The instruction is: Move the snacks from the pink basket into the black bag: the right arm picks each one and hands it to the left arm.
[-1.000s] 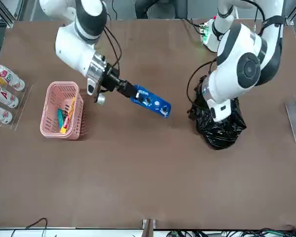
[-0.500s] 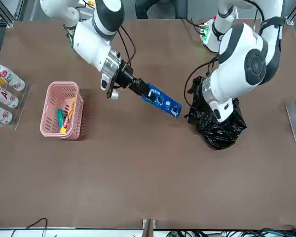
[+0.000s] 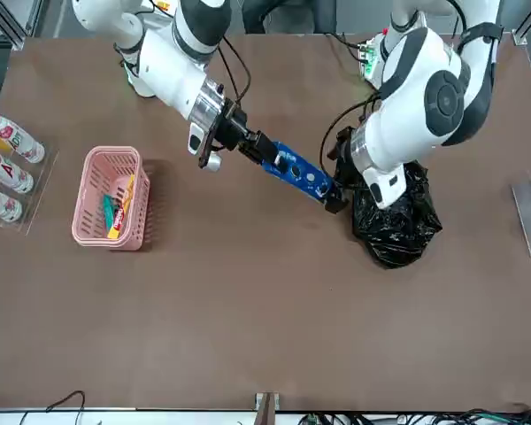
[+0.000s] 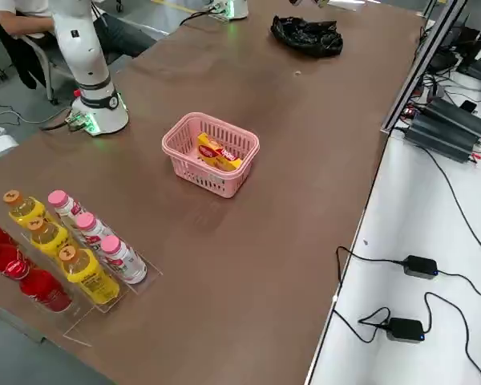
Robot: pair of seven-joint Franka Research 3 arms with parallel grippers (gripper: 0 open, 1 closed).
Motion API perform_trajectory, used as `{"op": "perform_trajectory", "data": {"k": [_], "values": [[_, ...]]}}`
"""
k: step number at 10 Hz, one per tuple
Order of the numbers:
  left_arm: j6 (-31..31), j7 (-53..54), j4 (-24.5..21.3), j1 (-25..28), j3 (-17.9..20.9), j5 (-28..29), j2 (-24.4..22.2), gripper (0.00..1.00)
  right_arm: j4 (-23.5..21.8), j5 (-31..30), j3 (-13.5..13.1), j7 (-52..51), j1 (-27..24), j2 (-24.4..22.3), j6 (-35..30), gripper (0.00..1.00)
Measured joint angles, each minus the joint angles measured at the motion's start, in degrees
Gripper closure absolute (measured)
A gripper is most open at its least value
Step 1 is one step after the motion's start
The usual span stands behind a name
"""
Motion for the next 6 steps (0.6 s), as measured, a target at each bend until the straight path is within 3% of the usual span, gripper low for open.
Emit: {"op": "perform_trajectory", "data": {"k": [6], "values": [[-0.03, 3.06, 0.49, -0.62, -0.62, 0.18, 0.01, 0.00, 0.20, 0.00, -0.04, 1.37, 0.89, 0.01, 0.03, 0.47]]}}
